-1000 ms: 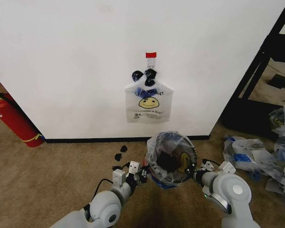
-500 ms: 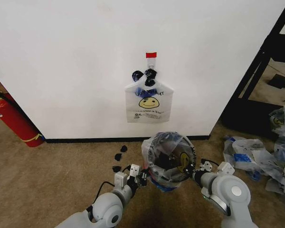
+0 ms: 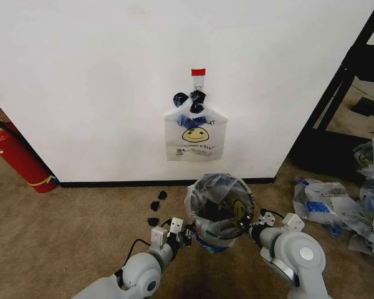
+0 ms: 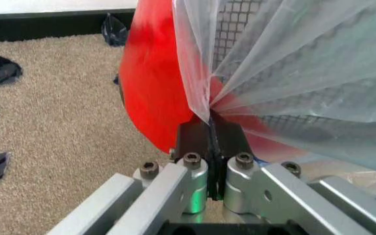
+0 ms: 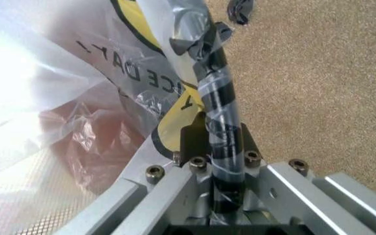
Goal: Pick up the garbage bag from the wall and place it over the trash bin.
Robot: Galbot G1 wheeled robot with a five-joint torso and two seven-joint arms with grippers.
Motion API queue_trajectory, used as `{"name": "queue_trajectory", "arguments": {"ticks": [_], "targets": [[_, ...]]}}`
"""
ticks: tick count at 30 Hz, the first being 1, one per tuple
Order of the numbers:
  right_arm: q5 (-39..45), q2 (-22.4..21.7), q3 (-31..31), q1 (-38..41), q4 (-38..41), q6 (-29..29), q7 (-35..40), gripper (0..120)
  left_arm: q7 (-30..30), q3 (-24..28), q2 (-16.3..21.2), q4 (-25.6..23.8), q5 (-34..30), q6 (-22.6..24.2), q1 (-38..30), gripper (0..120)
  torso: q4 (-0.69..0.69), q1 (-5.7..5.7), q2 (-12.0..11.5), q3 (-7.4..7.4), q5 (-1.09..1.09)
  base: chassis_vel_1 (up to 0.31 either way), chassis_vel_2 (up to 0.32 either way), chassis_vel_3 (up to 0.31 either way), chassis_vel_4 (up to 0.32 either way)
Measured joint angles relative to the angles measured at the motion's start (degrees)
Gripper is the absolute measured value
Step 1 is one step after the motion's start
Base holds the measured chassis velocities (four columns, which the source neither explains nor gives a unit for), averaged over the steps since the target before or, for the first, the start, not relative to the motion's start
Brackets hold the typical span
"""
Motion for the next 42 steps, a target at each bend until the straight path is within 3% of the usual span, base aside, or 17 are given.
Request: {"name": "queue_trajectory", "arguments": {"ticks": [6,17,19,25,28,30,34,42], "targets": [[0.0,0.1,0.3,0.3,-0.5,0.0,-0.2,0,-0.3,-0.4,-0.1,-0.4,1.0,0.0,1.0,0,0.00,0.00,0.0,0.00,-0.01,0.000,0.000,0.000,0.000],[-2.7,1.3,0.6,1.5,-3.2,0.0,-1.5,0,0.7,-0.8,3.0,-5.1,10.6,0.1,4.3,41,0.01,0.00,0.0,0.00,-0.01,0.000,0.000,0.000,0.000],[-2.7,1.3,0.7,1.5,-3.3,0.0,-1.5,0,0.7,-0.9,3.2,-5.2,10.8,0.0,4.4,45,0.01,0.00,0.0,0.00,-0.01,0.000,0.000,0.000,0.000],[-4.3,1.5,0.7,1.6,-3.7,0.1,-2.9,0,-0.8,-1.1,4.2,-5.6,13.1,-1.8,5.4,70,0.00,0.00,0.0,0.00,-0.01,0.000,0.000,0.000,0.000],[-4.6,1.6,0.7,1.5,-3.9,0.1,-3.2,0,-1.5,-1.5,4.1,-5.8,12.9,-2.1,5.6,75,0.01,0.00,0.0,0.00,-0.01,0.000,0.000,0.000,0.000],[-5.0,1.8,0.7,1.5,-4.1,0.1,-3.4,0,-2.4,-2.4,4.0,-6.7,12.3,-2.2,5.9,87,0.00,0.00,0.0,0.00,0.00,0.000,0.000,0.000,0.000],[-5.3,1.9,0.8,1.5,-4.6,0.1,-3.4,0,-3.7,-4.3,4.4,-8.1,11.9,-2.3,6.4,100,0.00,0.00,0.0,0.00,0.00,0.000,0.000,0.000,0.000],[-7.3,3.7,0.5,2.5,-6.0,0.1,-2.7,0,-3.5,-12.4,5.3,-10.7,13.3,-3.6,10.6,112,0.01,0.00,0.0,0.00,0.00,0.000,0.000,0.000,0.000]]}}
